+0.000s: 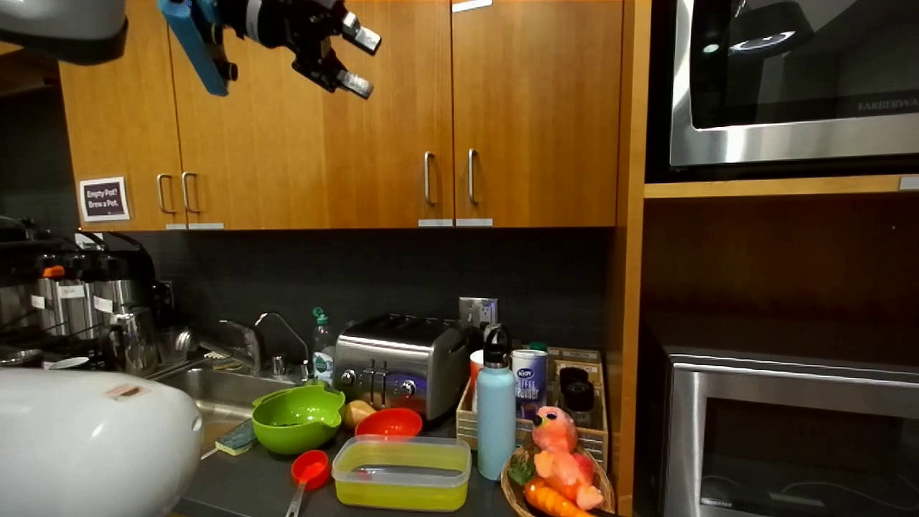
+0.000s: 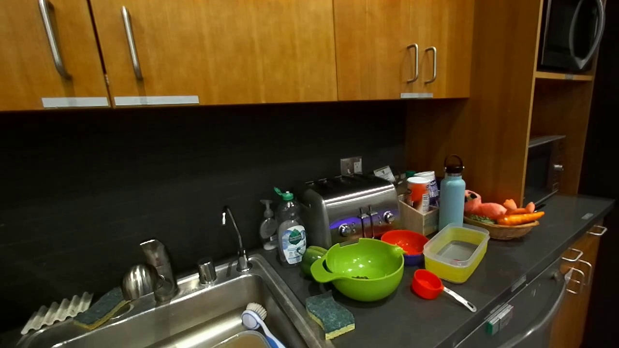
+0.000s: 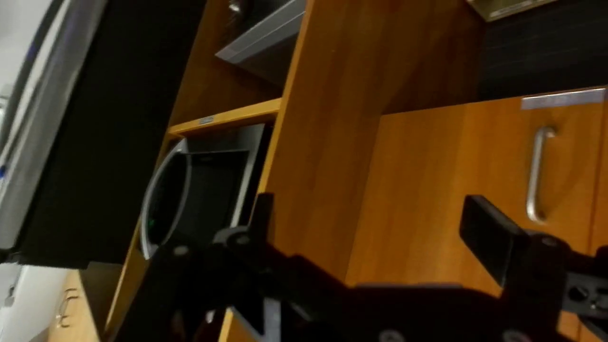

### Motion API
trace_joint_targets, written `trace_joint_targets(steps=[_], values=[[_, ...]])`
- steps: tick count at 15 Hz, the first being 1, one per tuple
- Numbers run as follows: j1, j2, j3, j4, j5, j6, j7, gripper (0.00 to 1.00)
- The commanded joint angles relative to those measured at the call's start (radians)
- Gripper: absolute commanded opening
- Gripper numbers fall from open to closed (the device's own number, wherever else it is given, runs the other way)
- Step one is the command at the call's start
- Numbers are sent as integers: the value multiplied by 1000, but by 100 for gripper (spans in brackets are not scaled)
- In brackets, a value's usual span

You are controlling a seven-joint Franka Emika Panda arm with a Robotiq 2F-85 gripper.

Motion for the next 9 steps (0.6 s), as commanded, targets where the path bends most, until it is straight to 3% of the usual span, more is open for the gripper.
trace_joint_targets(steps=[1, 5, 9], values=[[-6, -41, -69, -76, 113, 199, -58, 100], [-42, -6, -152, -142, 281, 443, -186, 100], [-83, 29, -218, -178, 533, 619, -465, 100]])
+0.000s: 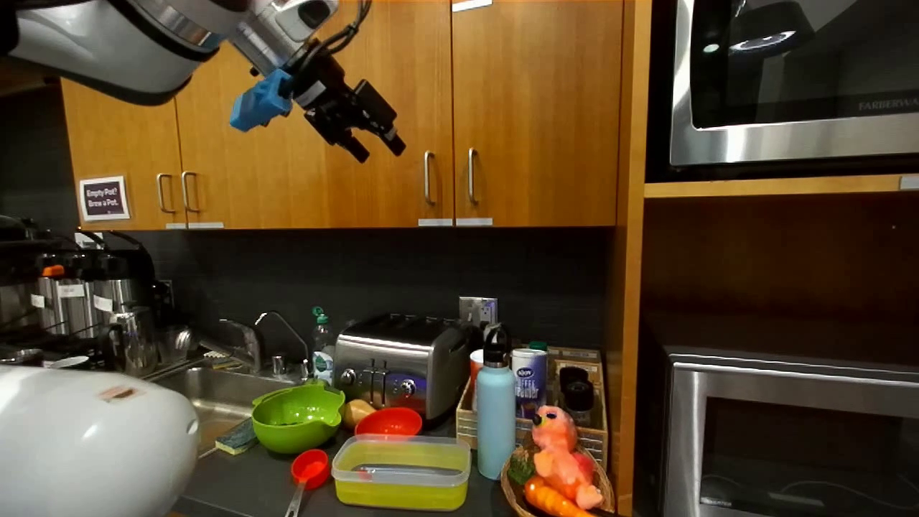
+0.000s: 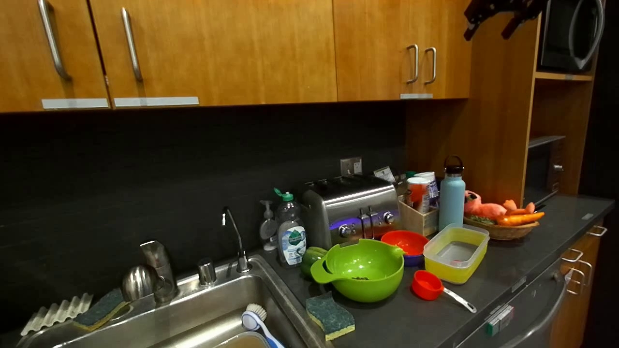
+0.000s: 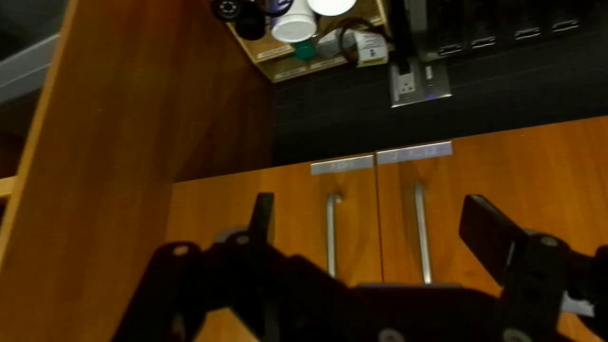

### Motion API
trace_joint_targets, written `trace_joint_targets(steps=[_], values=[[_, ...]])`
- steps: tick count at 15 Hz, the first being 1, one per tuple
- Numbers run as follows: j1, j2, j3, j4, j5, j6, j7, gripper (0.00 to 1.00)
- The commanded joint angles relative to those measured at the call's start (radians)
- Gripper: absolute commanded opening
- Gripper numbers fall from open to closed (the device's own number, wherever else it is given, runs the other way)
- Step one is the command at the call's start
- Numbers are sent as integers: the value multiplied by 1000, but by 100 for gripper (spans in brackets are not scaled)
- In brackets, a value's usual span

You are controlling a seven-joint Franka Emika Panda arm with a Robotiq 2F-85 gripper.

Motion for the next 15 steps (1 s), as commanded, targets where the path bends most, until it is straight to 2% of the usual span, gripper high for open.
trace_joint_targets(steps=[1, 4, 6, 9, 15], values=[[-38, 38, -44, -14, 231, 112, -270, 100], [-32, 84, -66, 0, 424, 77, -508, 100], [-57, 129, -58, 13, 472, 56, -624, 100], [-132, 188, -1, 8, 432, 125, -689, 100], [-182, 255, 58, 9, 407, 281, -800, 100]])
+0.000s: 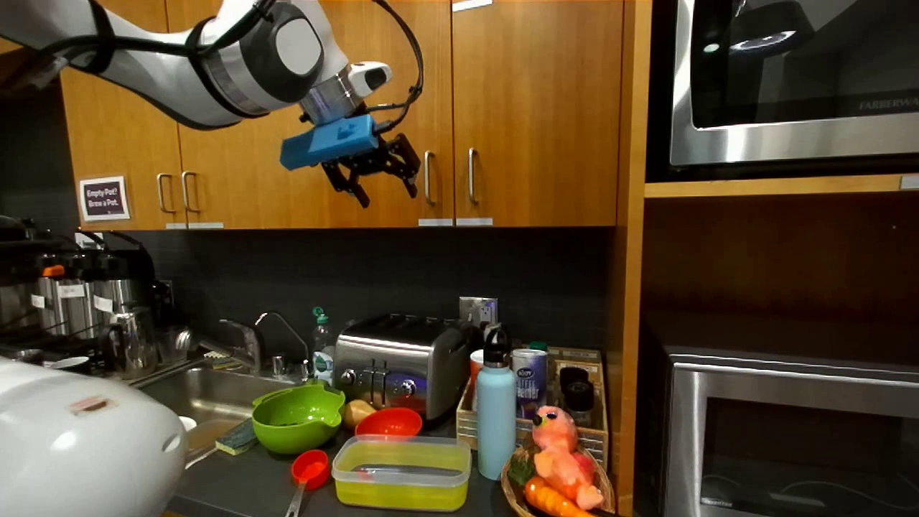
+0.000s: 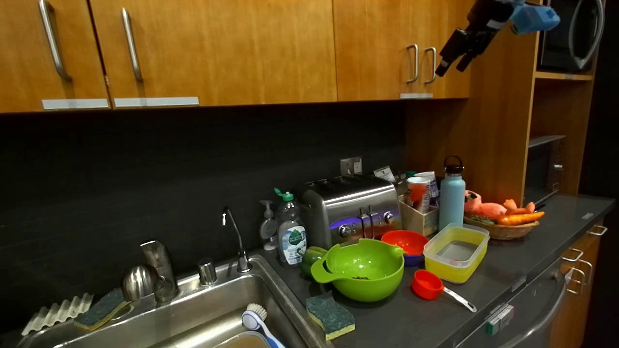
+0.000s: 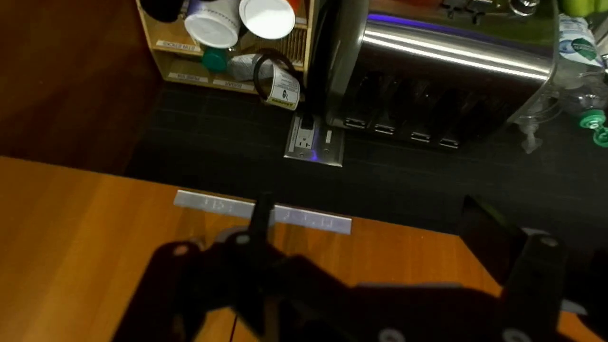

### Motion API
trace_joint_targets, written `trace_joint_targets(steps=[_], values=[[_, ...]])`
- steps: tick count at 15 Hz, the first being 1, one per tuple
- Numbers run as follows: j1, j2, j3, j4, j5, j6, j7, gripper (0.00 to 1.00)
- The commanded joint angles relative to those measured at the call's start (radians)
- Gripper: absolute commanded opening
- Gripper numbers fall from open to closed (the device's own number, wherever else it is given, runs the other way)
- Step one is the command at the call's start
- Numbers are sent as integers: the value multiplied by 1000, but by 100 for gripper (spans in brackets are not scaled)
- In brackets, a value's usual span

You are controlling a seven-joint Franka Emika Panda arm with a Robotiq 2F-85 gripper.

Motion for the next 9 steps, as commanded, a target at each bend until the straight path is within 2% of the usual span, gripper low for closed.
trace_joint_targets(steps=[1, 5, 9], values=[[-29, 43, 24, 24, -16, 84, -77, 100], [-9, 32, 5, 41, -16, 124, -176, 100], [-19, 28, 15, 37, 3, 126, -168, 100]])
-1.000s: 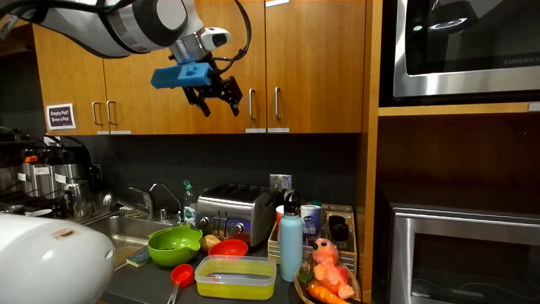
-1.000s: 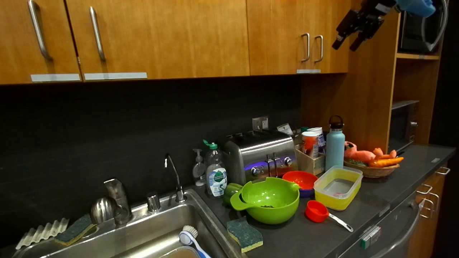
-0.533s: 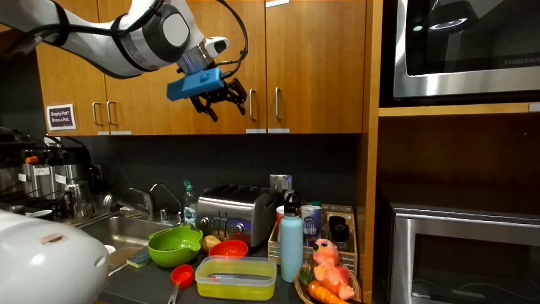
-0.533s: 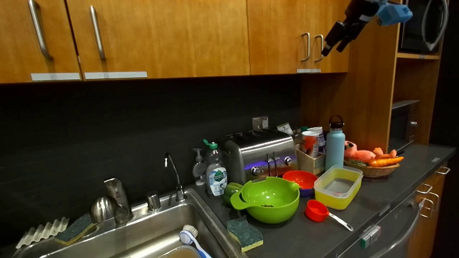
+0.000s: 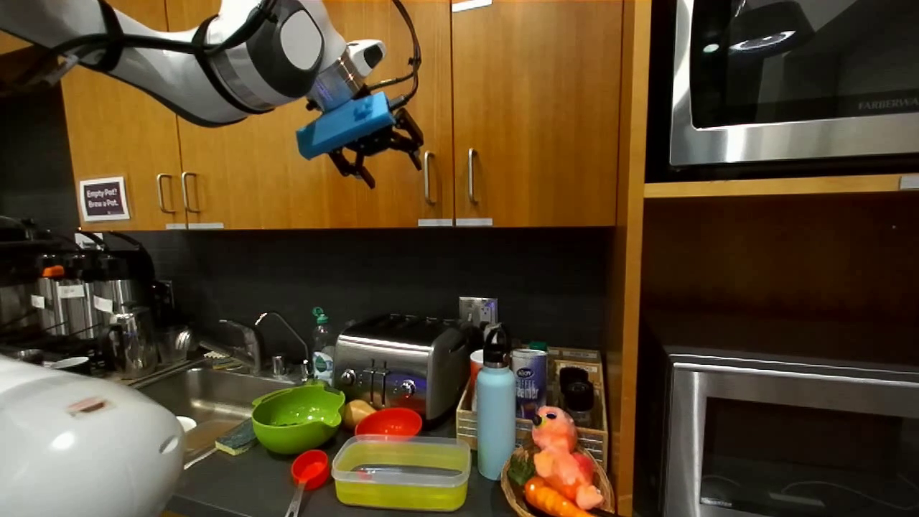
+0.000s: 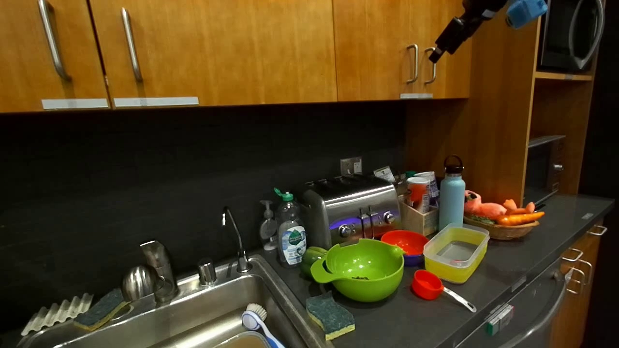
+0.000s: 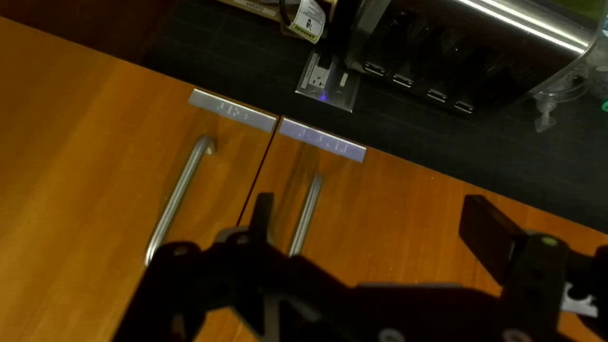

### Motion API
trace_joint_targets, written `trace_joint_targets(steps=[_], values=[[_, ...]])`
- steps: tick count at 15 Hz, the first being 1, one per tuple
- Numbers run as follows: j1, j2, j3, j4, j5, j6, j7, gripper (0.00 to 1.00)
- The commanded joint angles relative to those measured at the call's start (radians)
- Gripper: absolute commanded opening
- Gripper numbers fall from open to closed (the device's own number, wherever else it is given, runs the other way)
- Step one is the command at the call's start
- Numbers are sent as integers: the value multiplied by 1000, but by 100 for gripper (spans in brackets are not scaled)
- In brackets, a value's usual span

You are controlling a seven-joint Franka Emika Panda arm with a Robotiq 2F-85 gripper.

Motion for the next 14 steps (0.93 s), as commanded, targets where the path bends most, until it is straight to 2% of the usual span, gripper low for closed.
trace_joint_targets(steps=[1, 6, 11, 13, 14], values=[[-7, 1, 5, 4, 9, -1, -10, 100], [-3, 10, 5, 6, 12, 25, -9, 100], [31, 46, -8, 7, -46, 264, -128, 100], [-4, 39, -2, -8, -87, 322, -140, 100], [-44, 24, 6, -22, -115, 339, -127, 100]])
